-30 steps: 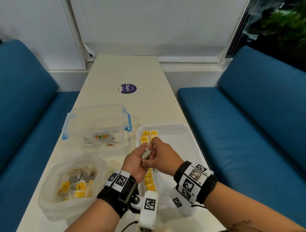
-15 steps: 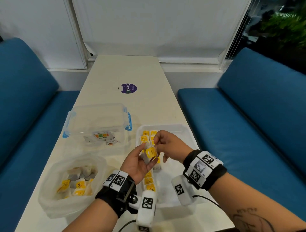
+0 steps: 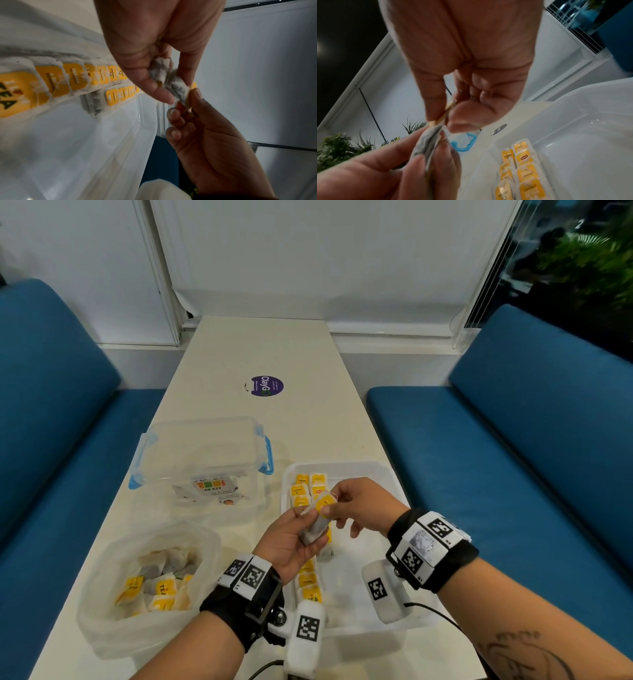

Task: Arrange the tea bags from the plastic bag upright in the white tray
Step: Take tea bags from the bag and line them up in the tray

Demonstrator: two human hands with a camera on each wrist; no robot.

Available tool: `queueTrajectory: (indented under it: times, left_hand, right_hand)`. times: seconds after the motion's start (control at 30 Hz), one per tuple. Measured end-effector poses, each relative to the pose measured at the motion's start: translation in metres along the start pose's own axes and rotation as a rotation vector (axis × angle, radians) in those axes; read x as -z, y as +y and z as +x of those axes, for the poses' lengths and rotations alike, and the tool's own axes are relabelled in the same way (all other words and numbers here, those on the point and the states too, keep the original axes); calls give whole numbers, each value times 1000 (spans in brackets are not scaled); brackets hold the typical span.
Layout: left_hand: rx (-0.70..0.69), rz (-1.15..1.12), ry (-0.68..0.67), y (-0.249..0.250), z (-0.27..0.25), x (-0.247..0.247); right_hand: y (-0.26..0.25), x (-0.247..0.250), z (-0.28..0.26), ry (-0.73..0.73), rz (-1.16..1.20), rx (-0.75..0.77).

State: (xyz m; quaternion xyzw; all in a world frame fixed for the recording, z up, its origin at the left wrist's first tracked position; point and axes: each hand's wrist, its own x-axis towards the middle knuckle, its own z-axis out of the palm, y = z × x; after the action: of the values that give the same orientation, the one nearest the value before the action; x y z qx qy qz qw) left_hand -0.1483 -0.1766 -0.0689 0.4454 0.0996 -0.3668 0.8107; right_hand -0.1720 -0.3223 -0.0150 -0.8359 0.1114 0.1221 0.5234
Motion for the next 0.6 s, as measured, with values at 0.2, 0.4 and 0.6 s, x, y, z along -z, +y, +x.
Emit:
queueTrajectory:
  times: [0.2,0.4,0.6]
  left_hand:
    - [36,-86,58,0,0,3]
    - [20,43,64,-3,0,7]
    - [-19,75,143,1,2,15]
  right_hand:
    - [-3,6,4,127,-20,6]
    - [-4,7,10,173,66,14]
    - [-7,21,13,41,-335,-54]
